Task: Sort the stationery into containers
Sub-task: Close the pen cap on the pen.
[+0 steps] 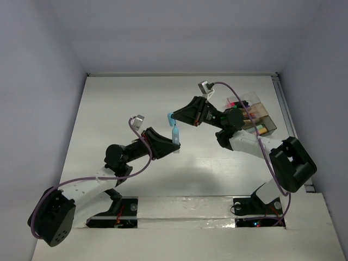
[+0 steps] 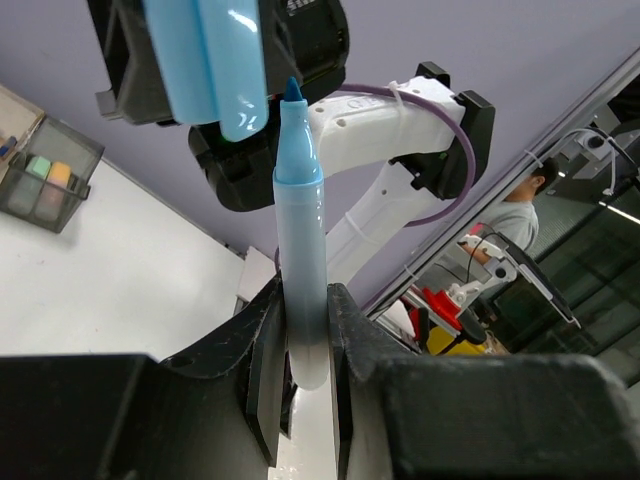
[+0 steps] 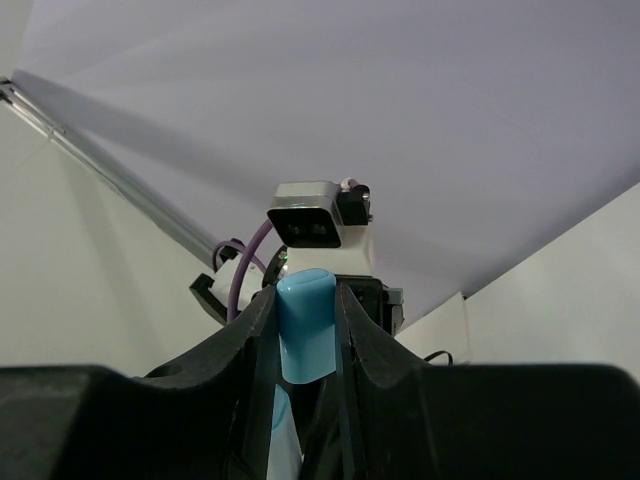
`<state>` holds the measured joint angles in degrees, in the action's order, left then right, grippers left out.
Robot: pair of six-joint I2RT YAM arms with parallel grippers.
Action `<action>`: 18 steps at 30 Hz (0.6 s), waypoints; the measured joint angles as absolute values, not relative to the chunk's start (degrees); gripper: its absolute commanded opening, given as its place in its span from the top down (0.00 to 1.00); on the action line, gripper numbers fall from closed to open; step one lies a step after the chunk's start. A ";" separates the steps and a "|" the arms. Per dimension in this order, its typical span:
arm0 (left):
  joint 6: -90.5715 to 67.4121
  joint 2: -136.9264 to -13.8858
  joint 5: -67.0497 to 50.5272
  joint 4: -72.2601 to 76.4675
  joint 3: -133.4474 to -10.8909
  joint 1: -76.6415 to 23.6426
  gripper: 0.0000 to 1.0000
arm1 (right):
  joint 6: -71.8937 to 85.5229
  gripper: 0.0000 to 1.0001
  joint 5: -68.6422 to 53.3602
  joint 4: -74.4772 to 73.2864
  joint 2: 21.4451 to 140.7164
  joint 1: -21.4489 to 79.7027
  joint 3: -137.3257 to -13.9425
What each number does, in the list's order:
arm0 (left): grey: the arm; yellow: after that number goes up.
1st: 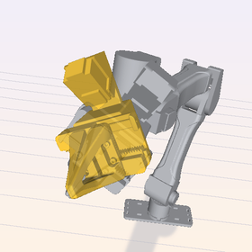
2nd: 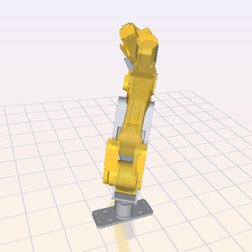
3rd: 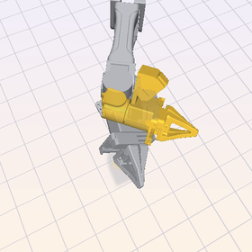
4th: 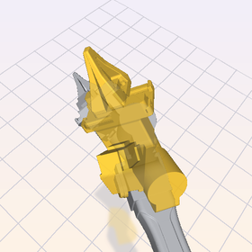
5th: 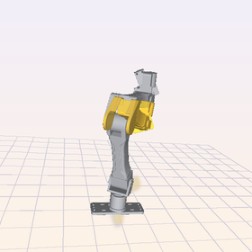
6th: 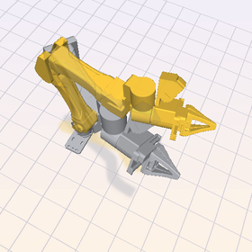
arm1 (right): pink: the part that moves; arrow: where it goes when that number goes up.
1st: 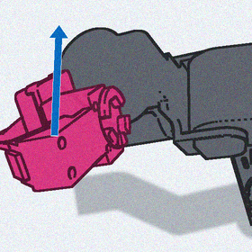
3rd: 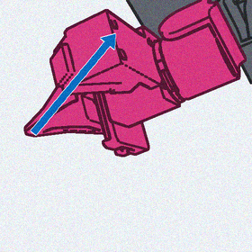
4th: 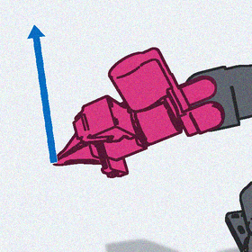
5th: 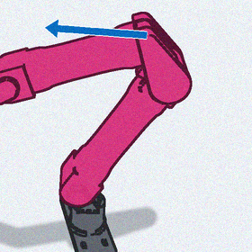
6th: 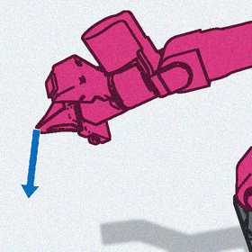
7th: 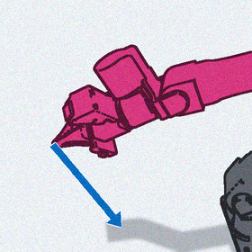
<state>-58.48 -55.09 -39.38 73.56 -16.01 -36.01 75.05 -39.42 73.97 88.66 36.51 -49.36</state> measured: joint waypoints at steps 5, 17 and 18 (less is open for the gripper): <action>-57.91 -54.35 -39.35 73.69 -16.01 -36.01 1.00 | 74.81 0.89 -39.42 73.97 88.66 36.51 -49.36; -57.87 -54.37 -39.35 73.69 -15.99 -36.01 1.00 | 74.35 0.89 -39.00 74.00 86.78 36.51 -49.36; -57.87 -54.37 -39.38 73.69 -15.99 -36.01 1.00 | 74.35 0.89 -39.00 74.00 86.70 36.51 -49.36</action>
